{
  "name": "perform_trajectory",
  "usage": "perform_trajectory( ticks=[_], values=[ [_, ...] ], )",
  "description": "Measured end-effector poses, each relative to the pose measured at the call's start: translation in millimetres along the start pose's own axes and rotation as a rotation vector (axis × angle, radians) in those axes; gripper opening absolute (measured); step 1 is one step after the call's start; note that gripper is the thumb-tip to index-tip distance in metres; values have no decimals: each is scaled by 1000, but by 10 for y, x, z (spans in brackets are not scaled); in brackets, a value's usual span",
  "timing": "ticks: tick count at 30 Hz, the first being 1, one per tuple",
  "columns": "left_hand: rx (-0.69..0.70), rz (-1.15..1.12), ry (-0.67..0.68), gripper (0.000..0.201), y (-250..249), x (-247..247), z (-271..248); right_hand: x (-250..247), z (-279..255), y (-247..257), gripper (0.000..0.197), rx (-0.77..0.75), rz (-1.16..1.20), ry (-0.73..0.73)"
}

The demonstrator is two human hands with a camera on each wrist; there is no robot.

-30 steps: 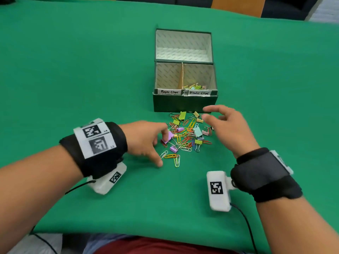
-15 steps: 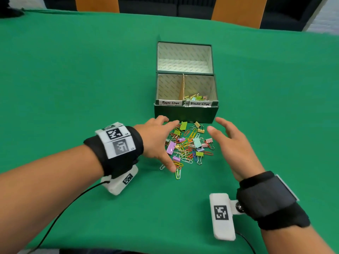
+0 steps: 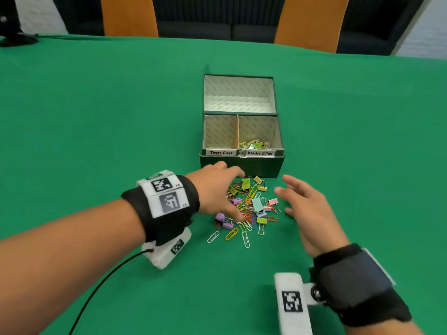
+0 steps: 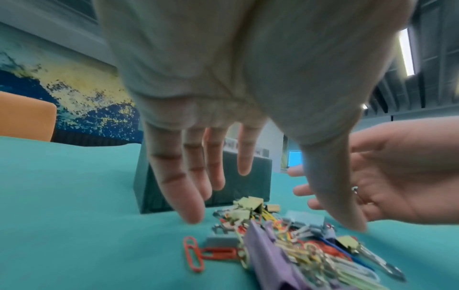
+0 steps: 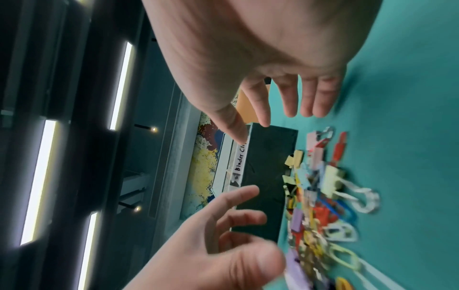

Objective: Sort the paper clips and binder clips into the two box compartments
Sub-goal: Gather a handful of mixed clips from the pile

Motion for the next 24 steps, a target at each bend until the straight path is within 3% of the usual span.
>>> perform_trajectory(
  ticks=[8, 14, 17, 21, 24],
  values=[
    [-105, 157, 216, 129, 371, 45, -190, 384, 235, 332, 40, 51, -114, 157],
    [-81, 35, 103, 127, 356, 119, -27, 478, 117, 258, 49, -23, -252, 165],
    [-25, 42, 92, 136, 289, 84, 37, 271, 37, 251, 48, -56, -248, 82],
    [3, 171, 175, 145, 203, 188, 72, 108, -179, 2, 57, 48, -331, 79],
    [16, 188, 157, 136, 96, 262, 146, 123, -284, -96, 53, 84, -274, 86]
  ],
)
Point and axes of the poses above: each hand's wrist, its own z-axis towards the middle knuckle, its own x-axis out of the palm, y = z × x, the point moved 8 cm from there along z, towards the middle knuckle, and after that the axes turned 12 degrees about -z, right-handed, at the moved point
